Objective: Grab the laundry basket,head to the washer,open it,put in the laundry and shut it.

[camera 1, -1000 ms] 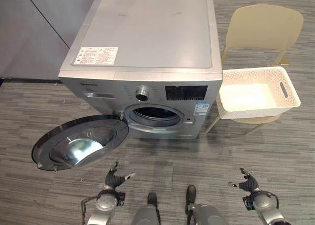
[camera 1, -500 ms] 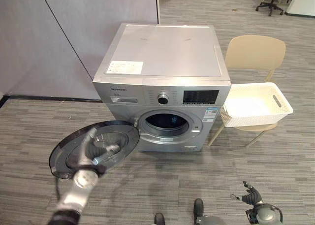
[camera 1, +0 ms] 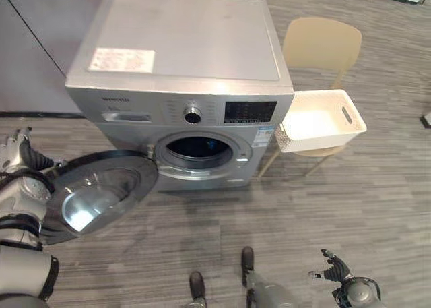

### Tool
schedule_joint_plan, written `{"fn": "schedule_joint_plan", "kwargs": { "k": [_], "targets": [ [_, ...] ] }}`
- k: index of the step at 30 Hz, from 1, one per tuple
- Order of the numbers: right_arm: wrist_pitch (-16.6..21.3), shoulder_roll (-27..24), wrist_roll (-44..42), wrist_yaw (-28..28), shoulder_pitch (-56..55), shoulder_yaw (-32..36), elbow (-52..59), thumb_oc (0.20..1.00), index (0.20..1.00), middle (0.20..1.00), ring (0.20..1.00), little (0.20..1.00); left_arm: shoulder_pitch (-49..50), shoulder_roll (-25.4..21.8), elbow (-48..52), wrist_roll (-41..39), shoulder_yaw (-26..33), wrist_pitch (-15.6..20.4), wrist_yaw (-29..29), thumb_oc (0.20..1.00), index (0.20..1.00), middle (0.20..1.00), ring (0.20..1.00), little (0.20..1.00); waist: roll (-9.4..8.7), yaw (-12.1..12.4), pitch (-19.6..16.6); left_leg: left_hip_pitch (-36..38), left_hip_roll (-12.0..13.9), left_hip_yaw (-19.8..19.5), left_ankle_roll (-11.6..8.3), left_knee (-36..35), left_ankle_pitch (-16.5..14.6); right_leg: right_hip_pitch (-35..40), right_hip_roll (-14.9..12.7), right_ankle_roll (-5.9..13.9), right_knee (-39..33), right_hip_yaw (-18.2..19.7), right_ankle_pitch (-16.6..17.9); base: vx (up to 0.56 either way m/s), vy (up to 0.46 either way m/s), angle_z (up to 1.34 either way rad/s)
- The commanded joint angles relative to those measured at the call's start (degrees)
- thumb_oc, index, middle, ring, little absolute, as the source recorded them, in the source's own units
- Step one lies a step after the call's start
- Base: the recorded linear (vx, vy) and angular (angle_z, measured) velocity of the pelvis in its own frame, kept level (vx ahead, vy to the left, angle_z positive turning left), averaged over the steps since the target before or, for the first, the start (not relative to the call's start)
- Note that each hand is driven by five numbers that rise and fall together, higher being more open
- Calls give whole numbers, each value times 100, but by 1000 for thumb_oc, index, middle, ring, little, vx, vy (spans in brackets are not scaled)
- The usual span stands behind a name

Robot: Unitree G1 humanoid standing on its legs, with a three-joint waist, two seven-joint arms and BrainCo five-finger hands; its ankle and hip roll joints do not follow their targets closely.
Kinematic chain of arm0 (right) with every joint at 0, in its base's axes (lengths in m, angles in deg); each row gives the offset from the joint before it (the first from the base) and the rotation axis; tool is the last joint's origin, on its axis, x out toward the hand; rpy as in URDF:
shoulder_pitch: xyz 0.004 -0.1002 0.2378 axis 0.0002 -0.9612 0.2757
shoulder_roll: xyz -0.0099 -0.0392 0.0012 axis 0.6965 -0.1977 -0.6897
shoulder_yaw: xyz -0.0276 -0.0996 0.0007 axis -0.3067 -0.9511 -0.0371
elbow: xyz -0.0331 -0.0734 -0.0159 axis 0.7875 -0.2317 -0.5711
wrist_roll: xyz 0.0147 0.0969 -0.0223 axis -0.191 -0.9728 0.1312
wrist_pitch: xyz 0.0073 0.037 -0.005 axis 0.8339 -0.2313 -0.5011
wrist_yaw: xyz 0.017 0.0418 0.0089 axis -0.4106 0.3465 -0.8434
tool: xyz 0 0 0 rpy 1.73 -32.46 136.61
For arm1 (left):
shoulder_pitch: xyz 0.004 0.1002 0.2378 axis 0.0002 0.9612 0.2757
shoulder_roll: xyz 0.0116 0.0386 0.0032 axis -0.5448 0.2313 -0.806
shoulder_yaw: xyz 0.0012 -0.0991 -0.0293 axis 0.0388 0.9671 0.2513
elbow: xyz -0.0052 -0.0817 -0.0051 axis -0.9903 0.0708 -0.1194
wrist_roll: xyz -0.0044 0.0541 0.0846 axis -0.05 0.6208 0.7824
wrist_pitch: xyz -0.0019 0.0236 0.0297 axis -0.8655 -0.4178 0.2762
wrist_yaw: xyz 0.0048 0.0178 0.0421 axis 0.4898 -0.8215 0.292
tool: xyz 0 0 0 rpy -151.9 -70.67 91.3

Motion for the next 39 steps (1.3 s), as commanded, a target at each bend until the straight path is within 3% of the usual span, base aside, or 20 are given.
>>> {"fn": "schedule_joint_plan", "kwargs": {
  "k": [1, 8, 14, 15, 17, 19, 20, 21, 23, 25, 26, 30, 34, 36, 38, 39],
  "targets": [
    [165, -89, -184, -21, 380, -56, 161, 1000, 1000, 1000, 1000, 1000, -390, -215, -251, 40, -86, 43, 109, 1000, 1000, 1000, 1000, 1000, 27, 68, 284, -540, 151, -229, -6, 308, -163, 143, -82, 793, 306, 277, -390, -45, 20, -5],
    [188, -137, -232, -55, 478, -111, 347, 1000, 1000, 1000, 1000, 1000, -73, 73, -532, 207, -25, -15, 406, 1000, 1000, 1000, 1000, 1000, -56, 83, 274, -591, 176, -286, -7, 168, -129, 64, -47, 779, 255, 274, -414, -5, 22, -8],
    [132, -139, -151, -37, 429, -37, 496, 1000, 1000, 1000, 1000, 1000, 834, 797, -350, 216, 467, -86, 422, 1000, 1000, 1000, 1000, 1000, -12, 209, 299, -280, 102, -278, -10, 93, -204, 259, -58, 737, 267, 219, -567, 28, 6, -2],
    [93, -112, -40, -18, 344, 10, 520, 1000, 1000, 1000, 1000, 1000, 1313, 1183, 26, -112, 768, -41, 322, 1000, 1000, 1000, 1000, 1000, 55, 294, 308, -114, 60, -278, -7, 61, -240, 392, -75, 712, 278, 169, -641, 34, -2, -3],
    [56, -98, 61, 5, 297, 48, 518, 1000, 1000, 1000, 1000, 1000, 1691, 1429, 401, -360, 963, 2, 276, 1000, 1000, 1000, 1000, 1000, 99, 332, 293, -48, 19, -285, -3, 47, -240, 443, -100, 694, 294, 128, -681, 72, 0, 9],
    [-32, -28, 296, 10, 182, 237, 578, 1000, 1000, 1000, 1000, 1000, 2769, 2407, 1682, -1338, 1325, 124, 353, 1000, 1000, 1000, 1000, 1000, 259, 452, 296, 209, -68, -323, 24, 7, -273, 683, -134, 629, 319, 71, -810, 97, -3, 17],
    [-32, -28, 296, 10, 183, 235, 578, 1000, 1000, 1000, 1000, 1000, 2773, 2407, 1688, -1338, 1329, 121, 353, 1000, 1000, 1000, 1000, 1000, 256, 446, 283, 190, -72, -324, 24, 6, -259, 667, -138, 628, 315, 70, -800, 58, -12, 22],
    [-117, -22, 453, -30, 131, 389, 698, 1000, 1000, 1000, 1000, 1000, 3427, 2883, 2713, -1803, 1291, 242, 681, 1000, 1000, 1000, 1000, 1000, 363, 484, 277, 291, -110, -331, 40, -14, -254, 763, -154, 591, 347, 50, -876, 37, -13, 27],
    [-147, -51, 549, -28, 85, 499, 795, 1000, 1000, 1000, 1000, 1000, 3927, 3177, 3511, -2365, 1153, 275, 973, 1000, 1000, 1000, 1000, 1000, 465, 488, 269, 397, -138, -351, 51, -38, -245, 868, -171, 564, 351, 7, -925, 44, -30, 17],
    [-172, -88, 586, -43, 57, 541, 884, 1000, 1000, 1000, 1000, 1000, 4094, 3260, 3872, -2596, 1031, 267, 1143, 1000, 1000, 1000, 1000, 1000, 514, 479, 268, 443, -143, -362, 53, -45, -246, 901, -173, 553, 354, 5, -943, 18, -47, 21],
    [-165, -126, 667, -74, 29, 528, 910, 1000, 1000, 1000, 1000, 1000, 4358, 3356, 4513, -2940, 687, 253, 1524, 1000, 1000, 1000, 1000, 1000, 598, 455, 268, 504, -144, -354, 60, -22, -264, 981, -164, 536, 339, 32, -962, 7, -45, 23],
    [-132, -145, 755, -29, 19, 432, 901, 1000, 1000, 1000, 1000, 1000, 4233, 3578, 4876, -3096, 58, 137, 1792, 1000, 1000, 1000, 1000, 1000, 704, 318, 230, 633, -93, -267, 51, -53, -276, 1075, -108, 501, 262, 151, -1004, 5, -90, -1],
    [-143, -96, 799, 105, 110, 311, 863, 1000, 1000, 1000, 1000, 1000, 3599, 3945, 4583, -2841, -227, 132, 1452, 1000, 1000, 1000, 1000, 1000, 738, 165, 251, 595, -40, -127, 30, -112, -229, 975, -51, 469, 220, 300, -988, -55, -77, -33],
    [-158, -72, 794, 204, 112, 230, 816, 1000, 1000, 1000, 1000, 1000, 3019, 4121, 4293, -2480, -371, 181, 1116, 1000, 1000, 1000, 1000, 1000, 725, 23, 228, 548, 5, -14, 6, -160, -185, 885, 13, 449, 165, 409, -964, -36, -76, -45],
    [-139, -114, 806, 297, 66, 51, 696, 1000, 1000, 1000, 1000, 1000, 1955, 4104, 3193, -1608, -458, 173, 392, 1000, 1000, 1000, 1000, 1000, 708, -244, 104, 456, 68, 155, -43, -203, -182, 747, 104, 450, 75, 586, -907, 14, -68, -30],
    [-139, -112, 806, 297, 72, 52, 695, 1000, 1000, 1000, 1000, 1000, 1946, 4104, 3185, -1608, -458, 178, 391, 1000, 1000, 1000, 1000, 1000, 705, -239, 85, 424, 68, 162, -46, -203, -163, 712, 104, 446, 77, 593, -893, 19, -39, -32]
  ]
}}
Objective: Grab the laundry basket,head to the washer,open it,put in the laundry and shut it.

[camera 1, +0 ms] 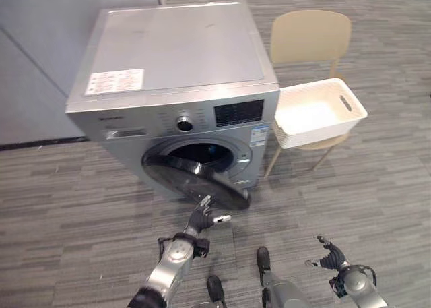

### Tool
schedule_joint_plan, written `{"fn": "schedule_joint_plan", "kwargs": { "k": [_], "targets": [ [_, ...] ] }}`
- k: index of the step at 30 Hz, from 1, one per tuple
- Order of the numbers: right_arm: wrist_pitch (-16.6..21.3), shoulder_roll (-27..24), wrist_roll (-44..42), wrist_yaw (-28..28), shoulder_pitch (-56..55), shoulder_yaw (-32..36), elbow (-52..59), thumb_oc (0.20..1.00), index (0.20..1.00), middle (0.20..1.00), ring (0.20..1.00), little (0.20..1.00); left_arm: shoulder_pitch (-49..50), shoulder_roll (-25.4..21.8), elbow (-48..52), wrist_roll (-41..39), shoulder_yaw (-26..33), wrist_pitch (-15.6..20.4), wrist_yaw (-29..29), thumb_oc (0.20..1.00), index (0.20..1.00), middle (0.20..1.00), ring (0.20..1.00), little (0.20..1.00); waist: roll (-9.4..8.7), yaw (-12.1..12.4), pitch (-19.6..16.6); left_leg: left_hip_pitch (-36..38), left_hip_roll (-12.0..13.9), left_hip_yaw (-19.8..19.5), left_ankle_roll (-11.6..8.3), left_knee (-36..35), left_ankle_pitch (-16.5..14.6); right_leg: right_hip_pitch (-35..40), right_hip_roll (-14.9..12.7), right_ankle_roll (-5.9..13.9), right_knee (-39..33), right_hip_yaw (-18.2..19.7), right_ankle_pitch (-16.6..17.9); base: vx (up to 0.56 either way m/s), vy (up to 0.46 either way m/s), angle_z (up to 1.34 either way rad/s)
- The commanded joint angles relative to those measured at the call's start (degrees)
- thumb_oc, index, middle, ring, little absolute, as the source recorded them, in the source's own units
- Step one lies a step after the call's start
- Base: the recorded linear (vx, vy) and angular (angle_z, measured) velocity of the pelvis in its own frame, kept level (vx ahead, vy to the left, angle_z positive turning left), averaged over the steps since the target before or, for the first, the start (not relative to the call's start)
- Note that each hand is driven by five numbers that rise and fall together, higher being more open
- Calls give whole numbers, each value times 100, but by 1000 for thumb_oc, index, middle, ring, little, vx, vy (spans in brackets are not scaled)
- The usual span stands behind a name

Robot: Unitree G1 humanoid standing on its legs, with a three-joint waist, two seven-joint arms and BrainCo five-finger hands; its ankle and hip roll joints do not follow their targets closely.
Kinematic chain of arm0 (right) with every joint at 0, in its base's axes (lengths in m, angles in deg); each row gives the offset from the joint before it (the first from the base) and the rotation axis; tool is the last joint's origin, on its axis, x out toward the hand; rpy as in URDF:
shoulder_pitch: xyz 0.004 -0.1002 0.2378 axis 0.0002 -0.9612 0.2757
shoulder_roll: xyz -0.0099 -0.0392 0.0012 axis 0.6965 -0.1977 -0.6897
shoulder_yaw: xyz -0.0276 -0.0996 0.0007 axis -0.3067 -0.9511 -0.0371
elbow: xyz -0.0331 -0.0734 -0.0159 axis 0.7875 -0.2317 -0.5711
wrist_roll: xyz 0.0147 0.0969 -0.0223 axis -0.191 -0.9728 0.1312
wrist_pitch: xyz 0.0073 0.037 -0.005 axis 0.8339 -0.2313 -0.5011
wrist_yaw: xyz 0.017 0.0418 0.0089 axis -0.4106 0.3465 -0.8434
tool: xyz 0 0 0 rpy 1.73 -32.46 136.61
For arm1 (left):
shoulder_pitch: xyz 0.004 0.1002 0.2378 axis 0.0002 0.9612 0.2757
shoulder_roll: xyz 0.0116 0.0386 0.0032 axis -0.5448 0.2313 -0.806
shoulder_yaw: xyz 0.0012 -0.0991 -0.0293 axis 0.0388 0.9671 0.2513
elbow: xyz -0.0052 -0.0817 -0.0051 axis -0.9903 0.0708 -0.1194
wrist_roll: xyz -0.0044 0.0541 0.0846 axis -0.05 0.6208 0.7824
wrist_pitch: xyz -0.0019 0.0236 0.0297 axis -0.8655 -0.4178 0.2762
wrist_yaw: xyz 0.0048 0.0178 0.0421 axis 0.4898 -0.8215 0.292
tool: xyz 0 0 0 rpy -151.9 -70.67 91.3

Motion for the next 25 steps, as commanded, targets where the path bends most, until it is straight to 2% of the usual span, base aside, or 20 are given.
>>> {"fn": "schedule_joint_plan", "kwargs": {
  "k": [1, 2, 3, 4, 7, 11, 13, 15, 16, 18, 19, 22, 23, 25],
  "targets": [
    [117, -174, 104, 192, 124, -119, 13, 1000, 1000, 1000, 1000, 1000, -906, -228, -1002, 913, 236, 181, -911, 1000, 1000, 1000, 1000, 1000, -28, -142, -216, -280, 96, -228, -106, -34, -109, 266, 61, 287, 118, 146, -717, 39, -59, -62],
    [147, -284, 77, 210, 109, -210, -43, 1000, 1000, 1000, 1000, 1000, -1565, -413, -1853, 999, 233, 110, -1146, 1000, 1000, 1000, 1000, 1000, -6, -285, -280, -306, 140, -153, -145, -34, -94, 203, 95, 293, 104, 206, -675, 52, -51, -61],
    [147, -286, 77, 210, 106, -209, -43, 1000, 1000, 1000, 1000, 1000, -1564, -410, -1854, 999, 232, 110, -1146, 1000, 1000, 1000, 1000, 1000, -2, -286, -267, -284, 141, -157, -142, -34, -112, 226, 96, 297, 104, 202, -688, 53, -54, -59],
    [189, -388, 16, 194, 56, -218, -32, 1000, 1000, 1000, 1000, 1000, -2012, -621, -2375, 1139, 218, 73, -1270, 1000, 1000, 1000, 1000, 1000, 21, -374, -290, -300, 162, -142, -167, -34, -102, 195, 119, 304, 89, 230, -658, 36, -40, -31],
    [230, -448, -39, 205, -28, -167, 36, 1000, 1000, 1000, 1000, 1000, -2088, -728, -2404, 1193, 258, 102, -1351, 1000, 1000, 1000, 1000, 1000, 42, -387, -298, -281, 169, -165, -189, -34, -85, 222, 122, 304, 77, 204, -660, 29, -44, -19],
    [225, -305, -135, 214, -74, -46, -131, 1000, 1000, 1000, 1000, 1000, -1436, -746, -1720, 1114, 425, 208, -1294, 1000, 1000, 1000, 1000, 1000, 65, -265, -312, -148, 142, -304, -208, -34, -61, 434, 97, 269, 72, 83, -731, 48, -49, -2],
    [189, -192, -143, 254, -34, 54, -293, 1000, 1000, 1000, 1000, 1000, -769, -693, -1204, 996, 655, 253, -1174, 1000, 1000, 1000, 1000, 1000, 65, -153, -314, -71, 125, -361, -203, -34, -71, 552, 97, 247, 67, 46, -778, 36, -27, 27],
    [122, 6, -233, 312, 71, 248, -516, 1000, 1000, 1000, 1000, 1000, 361, -537, -572, 576, 1047, 294, -841, 1000, 1000, 1000, 1000, 1000, 48, 38, -287, 88, 99, -488, -190, -34, -90, 785, 105, 214, 59, -35, -862, 34, -37, 25],
    [122, 9, -233, 312, 73, 245, -517, 1000, 1000, 1000, 1000, 1000, 364, -541, -567, 576, 1050, 291, -840, 1000, 1000, 1000, 1000, 1000, 45, 35, -303, 64, 98, -487, -193, -34, -74, 761, 104, 211, 57, -34, -850, 5, -25, 23],
    [88, 156, -388, 317, 192, 452, -719, 1000, 1000, 1000, 1000, 1000, 1155, -443, -513, 508, 1296, 272, -566, 1000, 1000, 1000, 1000, 1000, 15, 228, -303, 143, 77, -603, -178, -34, -66, 897, 110, 185, 65, -103, -894, -6, -29, 29],
    [88, 156, -388, 317, 191, 449, -720, 1000, 1000, 1000, 1000, 1000, 1162, -445, -508, 509, 1298, 270, -564, 1000, 1000, 1000, 1000, 1000, 14, 224, -301, 148, 77, -605, -178, -34, -66, 904, 109, 185, 64, -106, -895, 1, -23, 28],
    [78, 229, -489, 322, 244, 659, -821, 1000, 1000, 1000, 1000, 1000, 1844, -363, -886, 664, 1637, 173, -371, 1000, 1000, 1000, 1000, 1000, -23, 439, -344, 252, 57, -723, -168, -34, -82, 1080, 101, 170, 69, -221, -969, 10, -17, 23],
    [79, 229, -489, 322, 243, 657, -821, 1000, 1000, 1000, 1000, 1000, 1848, -363, -884, 664, 1639, 172, -371, 1000, 1000, 1000, 1000, 1000, -23, 434, -341, 257, 56, -726, -168, -34, -82, 1087, 100, 170, 68, -225, -971, 7, -9, 28],
    [78, 231, -610, 334, 250, 780, -766, 1000, 1000, 1000, 1000, 1000, 2123, -257, -1106, 454, 1929, 154, -346, 1000, 1000, 1000, 1000, 1000, -47, 542, -358, 297, 40, -808, -169, -34, -71, 1167, 89, 152, 80, -309, -1008, 9, 1, 24]
  ]
}}
